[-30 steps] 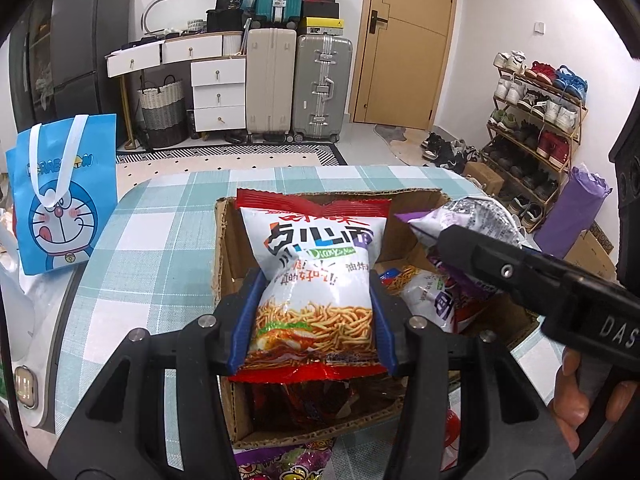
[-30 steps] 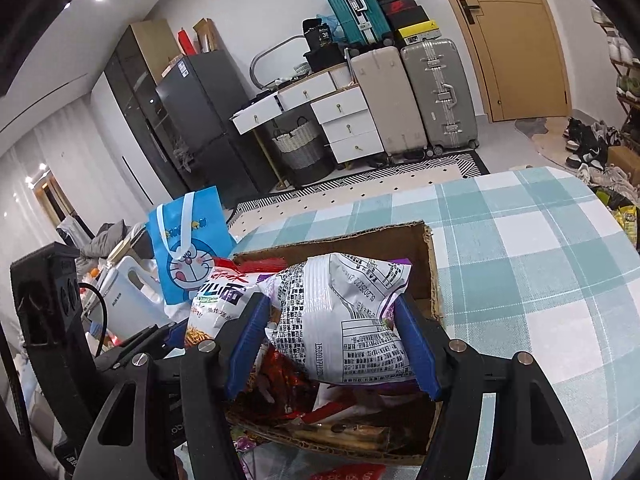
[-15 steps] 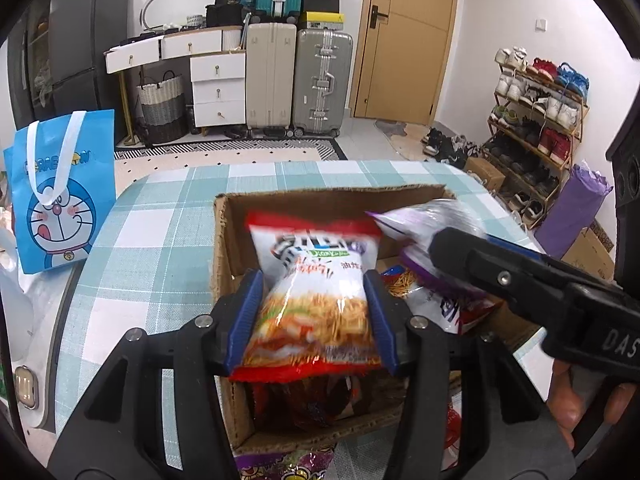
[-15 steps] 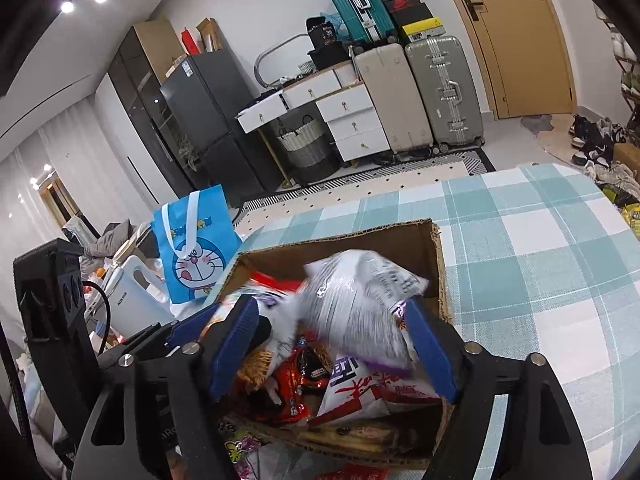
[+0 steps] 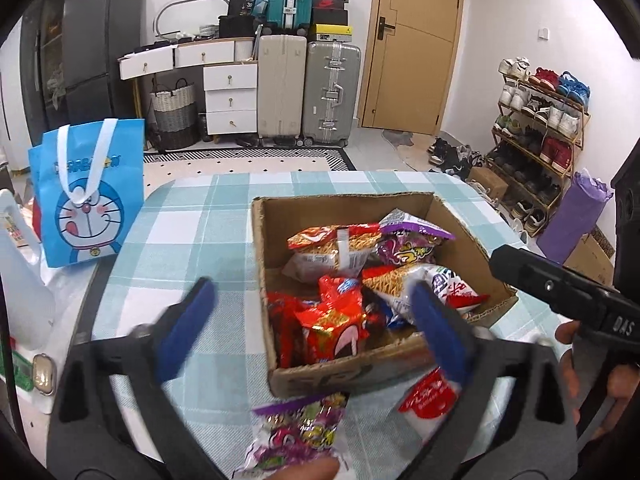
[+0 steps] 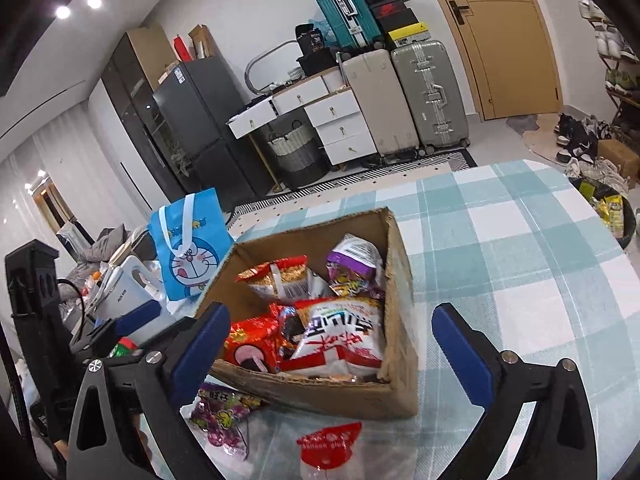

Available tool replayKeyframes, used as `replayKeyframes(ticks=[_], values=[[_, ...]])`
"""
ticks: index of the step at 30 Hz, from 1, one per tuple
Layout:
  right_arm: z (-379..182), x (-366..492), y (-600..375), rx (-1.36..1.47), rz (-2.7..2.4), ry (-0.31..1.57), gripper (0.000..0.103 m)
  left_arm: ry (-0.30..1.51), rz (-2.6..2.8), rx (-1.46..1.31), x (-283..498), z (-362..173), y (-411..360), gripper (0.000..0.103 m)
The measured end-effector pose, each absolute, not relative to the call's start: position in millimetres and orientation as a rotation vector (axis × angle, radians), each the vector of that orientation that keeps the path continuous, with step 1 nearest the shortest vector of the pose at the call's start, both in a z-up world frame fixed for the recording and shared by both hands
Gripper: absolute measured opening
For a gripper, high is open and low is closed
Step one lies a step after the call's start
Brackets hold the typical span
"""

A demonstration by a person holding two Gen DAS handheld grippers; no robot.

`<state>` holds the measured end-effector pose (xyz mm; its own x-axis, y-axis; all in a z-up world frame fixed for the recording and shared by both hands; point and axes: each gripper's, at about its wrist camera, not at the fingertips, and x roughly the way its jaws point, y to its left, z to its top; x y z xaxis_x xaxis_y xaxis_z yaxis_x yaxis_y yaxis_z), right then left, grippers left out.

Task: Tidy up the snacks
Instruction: 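Move the left tool to the purple candy bag while the right tool approaches the balloon glue pack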

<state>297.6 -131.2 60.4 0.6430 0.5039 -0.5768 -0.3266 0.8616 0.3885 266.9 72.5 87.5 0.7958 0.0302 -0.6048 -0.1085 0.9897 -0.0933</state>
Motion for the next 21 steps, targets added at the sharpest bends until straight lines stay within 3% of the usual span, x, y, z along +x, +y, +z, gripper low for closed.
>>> replayKeyframes(ticks=[21], values=[[23.6,250.5,-129.1,0.158,0.472,0.867,0.102,0.73,0.117,-0.154,200.4,55.4,91.2,0.102]])
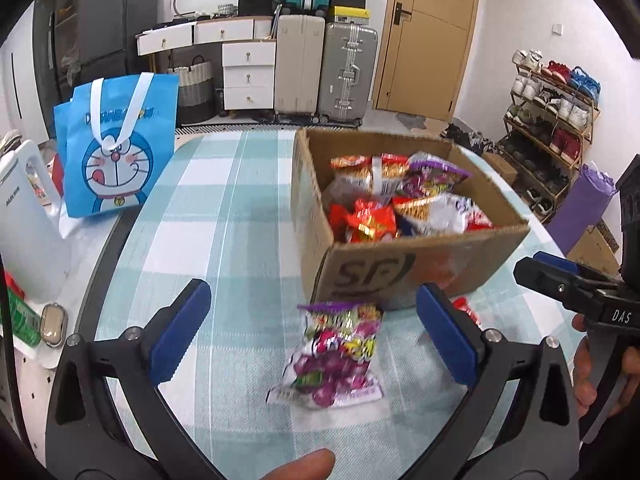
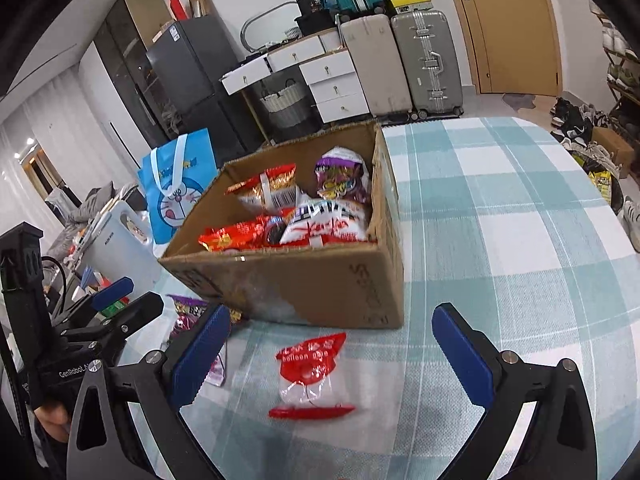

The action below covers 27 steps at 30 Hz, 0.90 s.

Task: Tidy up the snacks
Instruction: 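Move the left tool to the purple candy bag while the right tool approaches the balloon glue pack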

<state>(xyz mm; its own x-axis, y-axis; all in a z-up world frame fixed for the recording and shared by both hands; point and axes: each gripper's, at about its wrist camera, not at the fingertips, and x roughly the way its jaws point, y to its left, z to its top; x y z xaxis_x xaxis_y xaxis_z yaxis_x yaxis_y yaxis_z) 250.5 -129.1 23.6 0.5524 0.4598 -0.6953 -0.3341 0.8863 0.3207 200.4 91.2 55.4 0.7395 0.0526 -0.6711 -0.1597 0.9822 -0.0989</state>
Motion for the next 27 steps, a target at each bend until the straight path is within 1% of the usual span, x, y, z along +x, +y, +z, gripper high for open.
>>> replayKeyframes(ticks=[15,27], values=[[-6.9,241.8,-123.9,0.131,0.472,0.952,0.102,0.832,0.123,-0.167,192.9,10.6,92.8,0.102],[-31.0,237.2,-99.9,0.005,0.48,1.002,0.102,0.875,0.131,-0.166,200.2,-10.3,89.2,0.102]])
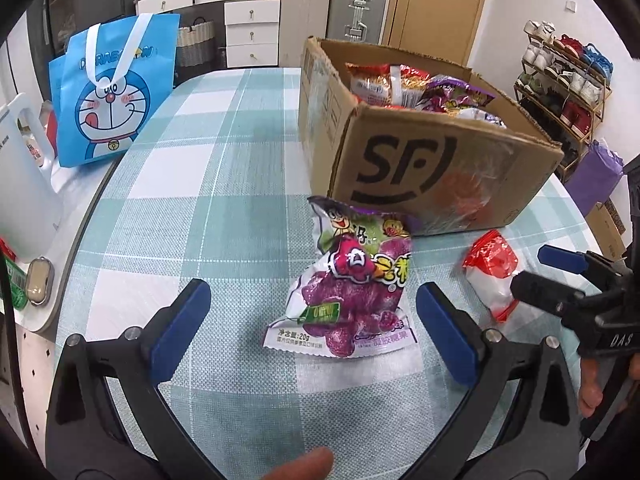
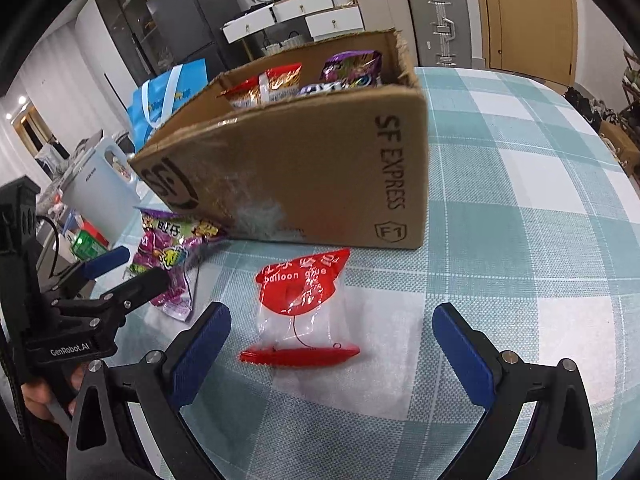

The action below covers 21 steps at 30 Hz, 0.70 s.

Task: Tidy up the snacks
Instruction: 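Move the left tool to the purple candy bag while the right tool approaches the balloon glue pack, then grasp the purple candy bag with the left tool while the right tool grasps the balloon glue pack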

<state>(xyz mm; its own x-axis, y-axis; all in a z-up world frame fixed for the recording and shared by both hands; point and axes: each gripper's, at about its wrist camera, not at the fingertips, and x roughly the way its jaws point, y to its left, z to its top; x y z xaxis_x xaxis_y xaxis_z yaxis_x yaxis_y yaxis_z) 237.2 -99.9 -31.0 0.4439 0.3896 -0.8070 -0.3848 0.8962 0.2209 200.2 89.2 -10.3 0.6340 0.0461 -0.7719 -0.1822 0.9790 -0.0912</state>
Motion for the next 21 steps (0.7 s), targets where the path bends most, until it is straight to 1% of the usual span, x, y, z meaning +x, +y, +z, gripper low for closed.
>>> replayKeyframes(ticks=[14,21], values=[[-47.9,237.2,-72.2,-0.211,0.389,0.986,0.102,0.914,0.139,-0.136,215.0,-30.8,85.5,0.102],[-50.8,234.7,-72.0,-0.206,0.383,0.97,0.102,0.93,0.13,-0.145,218.6,-36.8,86.9,0.102]])
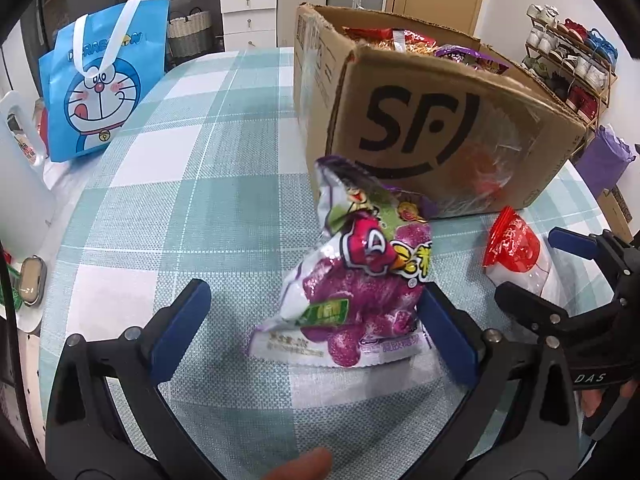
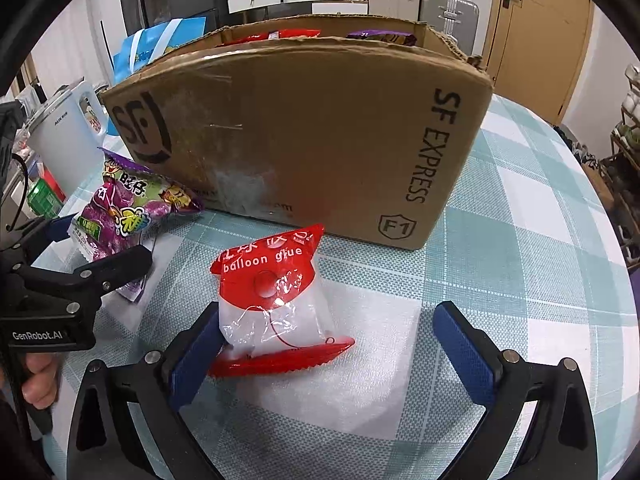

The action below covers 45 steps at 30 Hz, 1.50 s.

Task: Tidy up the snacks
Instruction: 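Grasp the purple candy bag with the left tool while the right tool grasps the balloon glue pack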

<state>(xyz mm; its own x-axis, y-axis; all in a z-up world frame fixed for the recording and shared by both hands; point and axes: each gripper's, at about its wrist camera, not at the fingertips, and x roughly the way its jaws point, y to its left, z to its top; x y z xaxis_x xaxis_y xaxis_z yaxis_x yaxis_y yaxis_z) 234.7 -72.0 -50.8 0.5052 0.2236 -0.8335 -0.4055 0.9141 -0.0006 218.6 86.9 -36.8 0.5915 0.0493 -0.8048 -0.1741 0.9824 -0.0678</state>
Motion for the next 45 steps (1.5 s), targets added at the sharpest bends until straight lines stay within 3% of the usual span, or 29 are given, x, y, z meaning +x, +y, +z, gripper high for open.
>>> replayKeyframes(ticks=[26,31,35,45], values=[[-48.1,230.9,-75.4,-0.189,0.407,0.961,0.101,0.957,0.151,-0.095,221.8,-42.2,80.5,0.103],[-43.3,227.5,-77.5,-0.175,0.417,0.937,0.08,0.957,0.151,-0.095,221.7,-42.2,80.3,0.103],[-38.1,225.7,-81.7,-0.133,0.453,0.92,0.049,0.957,0.151,-0.095,221.7,-42.2,80.4,0.103],[-34.2,233.1,-101.6,0.016,0.505,0.922,0.044,0.956,0.151,-0.095,221.8,-42.3,80.1,0.103]])
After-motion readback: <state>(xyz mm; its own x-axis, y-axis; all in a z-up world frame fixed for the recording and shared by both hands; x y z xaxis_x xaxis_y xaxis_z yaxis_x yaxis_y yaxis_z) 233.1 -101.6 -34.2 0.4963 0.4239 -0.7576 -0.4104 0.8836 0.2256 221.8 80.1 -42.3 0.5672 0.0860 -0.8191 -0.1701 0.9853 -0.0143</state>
